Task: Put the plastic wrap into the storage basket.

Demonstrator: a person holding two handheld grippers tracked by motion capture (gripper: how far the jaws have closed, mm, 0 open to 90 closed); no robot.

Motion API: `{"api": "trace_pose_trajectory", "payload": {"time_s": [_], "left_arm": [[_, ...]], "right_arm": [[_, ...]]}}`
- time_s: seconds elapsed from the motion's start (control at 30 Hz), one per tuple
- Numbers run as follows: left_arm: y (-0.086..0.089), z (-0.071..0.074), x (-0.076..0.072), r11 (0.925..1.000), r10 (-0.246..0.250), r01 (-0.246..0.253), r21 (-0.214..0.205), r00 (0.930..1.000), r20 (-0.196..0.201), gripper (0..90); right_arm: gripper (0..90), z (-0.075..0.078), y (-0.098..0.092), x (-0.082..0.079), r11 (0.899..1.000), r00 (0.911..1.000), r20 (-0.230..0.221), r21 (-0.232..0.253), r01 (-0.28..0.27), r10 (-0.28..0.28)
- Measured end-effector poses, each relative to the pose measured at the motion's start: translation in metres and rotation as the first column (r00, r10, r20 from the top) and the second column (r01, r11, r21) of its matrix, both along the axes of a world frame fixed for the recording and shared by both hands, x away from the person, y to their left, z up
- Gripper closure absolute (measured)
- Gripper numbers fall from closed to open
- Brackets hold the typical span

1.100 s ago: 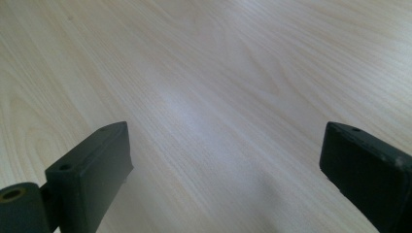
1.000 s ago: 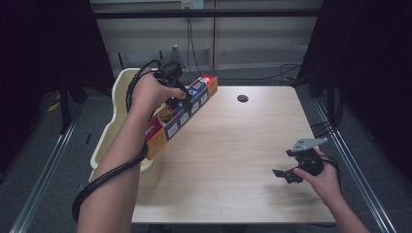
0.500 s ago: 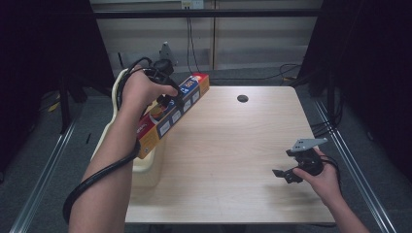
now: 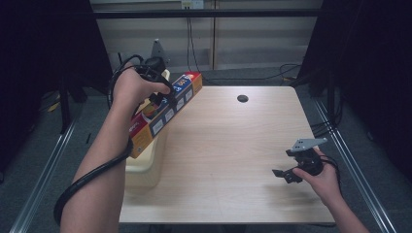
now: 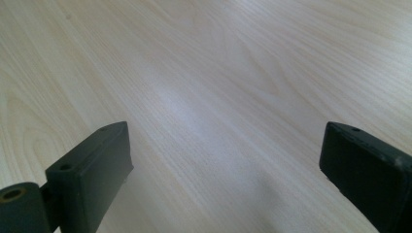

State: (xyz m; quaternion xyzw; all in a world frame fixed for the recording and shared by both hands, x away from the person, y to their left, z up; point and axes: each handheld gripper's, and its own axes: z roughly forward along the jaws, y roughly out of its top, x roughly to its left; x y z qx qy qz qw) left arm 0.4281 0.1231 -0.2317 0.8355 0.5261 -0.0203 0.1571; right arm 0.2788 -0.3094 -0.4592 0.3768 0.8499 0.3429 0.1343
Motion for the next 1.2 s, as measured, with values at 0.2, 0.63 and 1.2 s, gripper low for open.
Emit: {"api": "trace_pose_trajectory", "payload": {"time_s": [0.2, 0.63, 1.2], "left_arm": [[0.007, 0.004, -0.001, 0.9998, 0.021, -0.021, 0.002, 0.9998, 0.000, 41.1], [0.024, 0.010, -0.003, 0.9975, 0.070, -0.070, 0.004, 0.9974, 0.019, 41.1], [0.040, 0.013, -0.009, 0.9924, 0.123, -0.123, 0.004, 0.9922, 0.018, 41.1]], "right_arm": [[4.5, 0.000, 0.000, 0.000, 1.000, 1.0000, -0.002, -0.002, 0.002, -0.002], [4.6, 0.000, 0.002, 0.000, 1.000, 1.0000, -0.004, -0.002, 0.003, -0.003], [4.6, 0.001, 0.000, 0.000, 1.000, 1.0000, -0.001, 0.003, -0.001, 0.001]]}}
